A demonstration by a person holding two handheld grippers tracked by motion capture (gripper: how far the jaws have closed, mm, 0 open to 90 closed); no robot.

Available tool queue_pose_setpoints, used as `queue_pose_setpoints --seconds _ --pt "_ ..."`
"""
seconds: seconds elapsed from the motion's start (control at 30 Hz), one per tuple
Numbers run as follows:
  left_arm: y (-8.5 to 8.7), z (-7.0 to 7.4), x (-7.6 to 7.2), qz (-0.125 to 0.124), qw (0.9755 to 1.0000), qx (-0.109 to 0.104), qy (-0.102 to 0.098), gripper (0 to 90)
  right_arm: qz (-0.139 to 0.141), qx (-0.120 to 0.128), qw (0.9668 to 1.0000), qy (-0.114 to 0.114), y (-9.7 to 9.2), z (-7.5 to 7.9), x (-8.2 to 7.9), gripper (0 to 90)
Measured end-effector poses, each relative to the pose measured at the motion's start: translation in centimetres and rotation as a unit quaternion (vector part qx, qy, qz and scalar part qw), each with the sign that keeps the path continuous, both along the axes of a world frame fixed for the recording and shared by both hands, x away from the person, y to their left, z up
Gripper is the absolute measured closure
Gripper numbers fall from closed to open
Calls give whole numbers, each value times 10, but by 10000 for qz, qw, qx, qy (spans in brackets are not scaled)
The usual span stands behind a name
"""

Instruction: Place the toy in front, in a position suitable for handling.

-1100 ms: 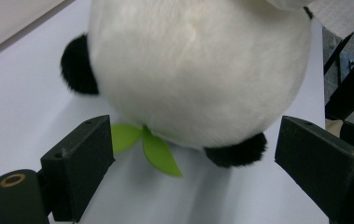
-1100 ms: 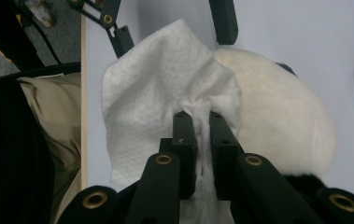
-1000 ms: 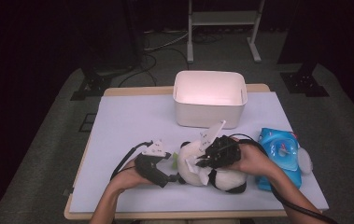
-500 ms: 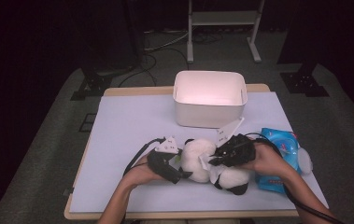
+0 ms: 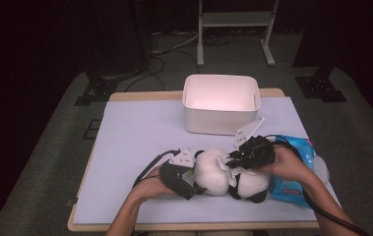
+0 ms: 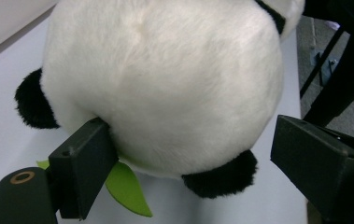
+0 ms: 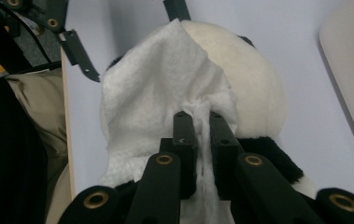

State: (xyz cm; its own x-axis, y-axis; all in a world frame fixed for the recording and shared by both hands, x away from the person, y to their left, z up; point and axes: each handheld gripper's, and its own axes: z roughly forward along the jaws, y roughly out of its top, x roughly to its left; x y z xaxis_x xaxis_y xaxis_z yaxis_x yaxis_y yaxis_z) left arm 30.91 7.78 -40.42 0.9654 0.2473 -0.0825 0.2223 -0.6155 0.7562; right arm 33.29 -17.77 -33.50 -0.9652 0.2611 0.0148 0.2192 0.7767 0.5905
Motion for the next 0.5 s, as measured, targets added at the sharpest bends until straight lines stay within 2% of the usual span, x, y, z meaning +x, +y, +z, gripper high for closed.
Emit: queue_pose_setpoints --seconds 0.23,0.4,0.5 --pt "-2 0 -6 -83 9999 -33 80 138 -25 26 10000 44 -3 -2 2 835" --pt "-5 1 -11 -239 9996 27 130 138 -29 22 10000 23 -2 -3 3 835" --pt "-4 0 -12 -240 9996 53 103 139 -19 17 10000 2 0 -4 4 834"
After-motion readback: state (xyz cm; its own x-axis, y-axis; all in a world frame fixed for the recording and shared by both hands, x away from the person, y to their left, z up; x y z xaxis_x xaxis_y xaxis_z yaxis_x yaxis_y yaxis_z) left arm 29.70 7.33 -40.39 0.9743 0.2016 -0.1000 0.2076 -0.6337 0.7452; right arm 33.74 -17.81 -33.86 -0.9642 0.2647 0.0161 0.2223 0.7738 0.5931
